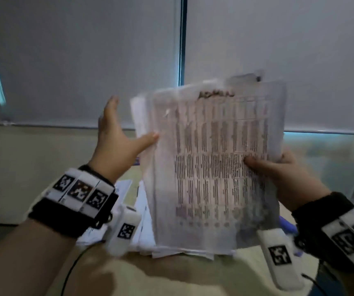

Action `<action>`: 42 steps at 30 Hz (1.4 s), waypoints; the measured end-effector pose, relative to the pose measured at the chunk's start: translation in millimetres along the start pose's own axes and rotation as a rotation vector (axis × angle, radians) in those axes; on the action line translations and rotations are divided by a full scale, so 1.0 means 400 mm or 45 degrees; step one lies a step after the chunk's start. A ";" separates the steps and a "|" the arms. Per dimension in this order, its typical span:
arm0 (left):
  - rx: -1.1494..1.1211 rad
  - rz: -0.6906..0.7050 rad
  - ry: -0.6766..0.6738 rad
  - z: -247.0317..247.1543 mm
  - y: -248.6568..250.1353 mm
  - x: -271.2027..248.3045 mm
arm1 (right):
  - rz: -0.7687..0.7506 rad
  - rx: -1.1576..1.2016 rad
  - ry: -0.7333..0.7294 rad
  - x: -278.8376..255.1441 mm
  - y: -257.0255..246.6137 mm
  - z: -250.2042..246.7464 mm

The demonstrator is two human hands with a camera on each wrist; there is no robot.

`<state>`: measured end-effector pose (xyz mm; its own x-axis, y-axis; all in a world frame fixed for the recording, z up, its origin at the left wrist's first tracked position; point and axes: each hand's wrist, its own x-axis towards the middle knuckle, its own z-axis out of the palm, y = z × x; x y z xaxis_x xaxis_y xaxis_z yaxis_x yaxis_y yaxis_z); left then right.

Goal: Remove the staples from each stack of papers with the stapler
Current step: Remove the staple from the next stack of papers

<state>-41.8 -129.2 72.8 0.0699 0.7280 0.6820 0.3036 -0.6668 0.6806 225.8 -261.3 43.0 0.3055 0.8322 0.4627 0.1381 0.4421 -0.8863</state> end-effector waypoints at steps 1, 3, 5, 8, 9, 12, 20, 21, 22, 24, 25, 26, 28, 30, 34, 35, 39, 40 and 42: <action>-0.176 -0.128 -0.082 0.003 -0.008 -0.020 | 0.002 0.115 0.031 -0.013 0.009 0.002; -0.572 -0.275 -0.277 0.017 -0.010 -0.059 | 0.014 0.282 0.053 -0.042 0.019 0.016; -0.686 -0.272 -0.390 0.031 0.004 -0.099 | 0.023 0.293 0.091 -0.071 0.032 0.035; -0.592 -0.160 -0.409 0.043 0.005 -0.150 | 0.013 0.206 0.075 -0.110 0.049 0.054; -0.582 -0.150 -0.407 0.041 0.001 -0.161 | 0.006 0.185 0.072 -0.118 0.053 0.058; -0.634 -0.180 -0.376 0.035 -0.007 -0.177 | 0.012 0.195 0.047 -0.128 0.058 0.055; -0.822 -0.073 -0.127 -0.005 0.009 -0.145 | -0.078 0.209 0.094 -0.108 0.000 0.026; -0.815 -0.056 -0.073 -0.009 0.008 -0.142 | -0.084 0.203 0.085 -0.105 -0.007 0.025; -0.809 -0.042 -0.024 -0.011 0.008 -0.141 | -0.085 0.206 0.074 -0.102 -0.013 0.026; -0.792 -0.010 0.057 -0.007 0.007 -0.140 | -0.108 0.225 0.074 -0.097 -0.018 0.028; -0.785 0.004 0.087 -0.003 0.008 -0.139 | -0.126 0.236 0.086 -0.094 -0.018 0.032; -0.784 0.014 0.104 0.000 0.011 -0.137 | -0.140 0.252 0.102 -0.092 -0.016 0.036; -0.790 0.025 0.097 0.008 0.018 -0.134 | -0.150 0.265 0.119 -0.089 -0.010 0.044; -0.780 0.024 0.071 0.016 0.023 -0.130 | -0.147 0.231 0.105 -0.089 -0.007 0.055; -0.801 -0.024 -0.001 0.026 0.029 -0.121 | -0.150 0.224 0.097 -0.091 -0.016 0.063; -0.814 -0.052 -0.007 0.028 0.030 -0.118 | -0.143 0.233 0.091 -0.092 -0.017 0.062; -0.934 -0.098 -0.010 0.035 0.026 -0.118 | -0.077 0.257 0.097 -0.094 -0.010 0.062; -0.970 -0.086 -0.035 0.034 0.017 -0.122 | -0.055 0.273 0.098 -0.095 -0.008 0.063; -0.977 -0.046 -0.146 0.030 0.001 -0.136 | -0.044 0.301 0.093 -0.096 -0.007 0.064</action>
<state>-34.0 -167.3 32.6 0.1828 0.7355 0.6524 -0.4327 -0.5357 0.7251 189.4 -286.0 28.2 0.3729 0.7926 0.4824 -0.0722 0.5431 -0.8366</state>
